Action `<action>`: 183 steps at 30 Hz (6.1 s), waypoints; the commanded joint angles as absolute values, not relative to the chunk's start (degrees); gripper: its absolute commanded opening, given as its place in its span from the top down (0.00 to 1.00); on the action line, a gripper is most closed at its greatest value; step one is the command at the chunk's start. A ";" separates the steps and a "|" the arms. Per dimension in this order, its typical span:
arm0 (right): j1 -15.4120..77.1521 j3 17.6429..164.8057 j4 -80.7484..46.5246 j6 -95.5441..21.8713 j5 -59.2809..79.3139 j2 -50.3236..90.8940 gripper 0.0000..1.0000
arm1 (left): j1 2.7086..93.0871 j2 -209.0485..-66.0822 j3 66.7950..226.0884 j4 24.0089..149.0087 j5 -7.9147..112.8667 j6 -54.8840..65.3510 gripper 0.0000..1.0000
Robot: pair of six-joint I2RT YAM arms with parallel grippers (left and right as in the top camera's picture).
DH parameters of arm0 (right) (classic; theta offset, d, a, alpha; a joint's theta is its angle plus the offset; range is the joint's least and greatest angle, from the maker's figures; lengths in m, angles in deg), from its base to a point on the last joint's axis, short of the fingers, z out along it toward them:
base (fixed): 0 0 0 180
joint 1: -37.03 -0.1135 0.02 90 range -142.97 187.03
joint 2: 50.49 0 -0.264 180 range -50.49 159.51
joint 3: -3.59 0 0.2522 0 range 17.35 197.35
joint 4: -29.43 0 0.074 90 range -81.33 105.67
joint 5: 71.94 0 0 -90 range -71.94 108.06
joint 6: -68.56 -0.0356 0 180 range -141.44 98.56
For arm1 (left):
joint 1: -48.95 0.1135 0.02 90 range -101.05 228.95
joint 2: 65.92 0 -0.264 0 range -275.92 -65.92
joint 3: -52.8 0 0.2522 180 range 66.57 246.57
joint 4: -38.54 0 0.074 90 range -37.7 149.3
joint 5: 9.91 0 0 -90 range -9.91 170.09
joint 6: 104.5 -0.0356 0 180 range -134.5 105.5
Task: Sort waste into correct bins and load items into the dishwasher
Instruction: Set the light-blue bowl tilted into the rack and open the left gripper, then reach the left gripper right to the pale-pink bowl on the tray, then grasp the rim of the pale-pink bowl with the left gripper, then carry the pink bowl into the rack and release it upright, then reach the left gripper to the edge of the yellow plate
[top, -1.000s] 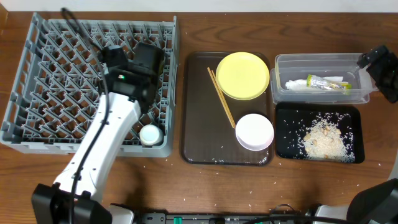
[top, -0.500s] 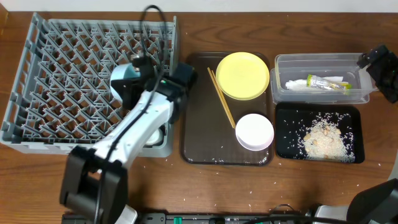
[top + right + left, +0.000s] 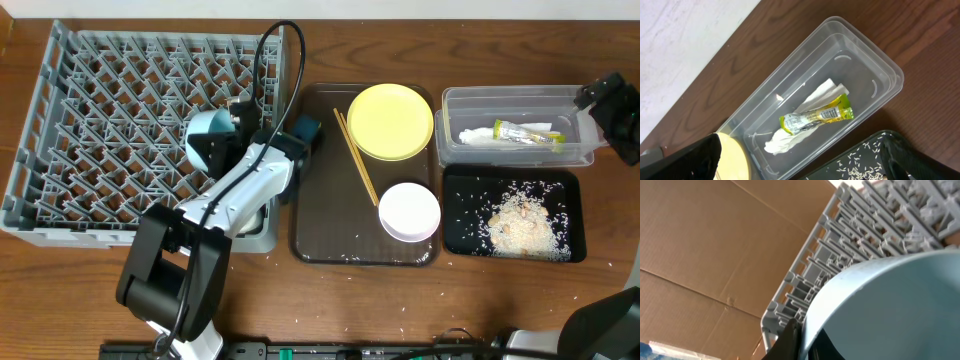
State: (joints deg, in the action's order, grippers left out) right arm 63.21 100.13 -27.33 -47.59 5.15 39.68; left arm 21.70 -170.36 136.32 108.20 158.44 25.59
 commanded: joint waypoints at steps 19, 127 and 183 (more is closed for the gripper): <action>63.32 100.55 -27.42 -48.18 4.91 39.73 0.01 | 14.97 -170.73 135.03 109.49 142.57 23.67 0.72; 63.25 100.55 -27.42 -48.20 4.93 39.73 0.01 | 28.28 -176.11 150.35 77.91 159.99 4.76 0.93; 63.27 100.55 -27.42 -48.18 4.91 39.73 0.01 | 20.96 -171.32 148.85 82.85 78.90 32.15 0.30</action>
State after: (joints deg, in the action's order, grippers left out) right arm 63.21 100.13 -27.33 -47.83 4.96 39.66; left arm 22.95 -166.95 149.41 84.31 86.77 20.98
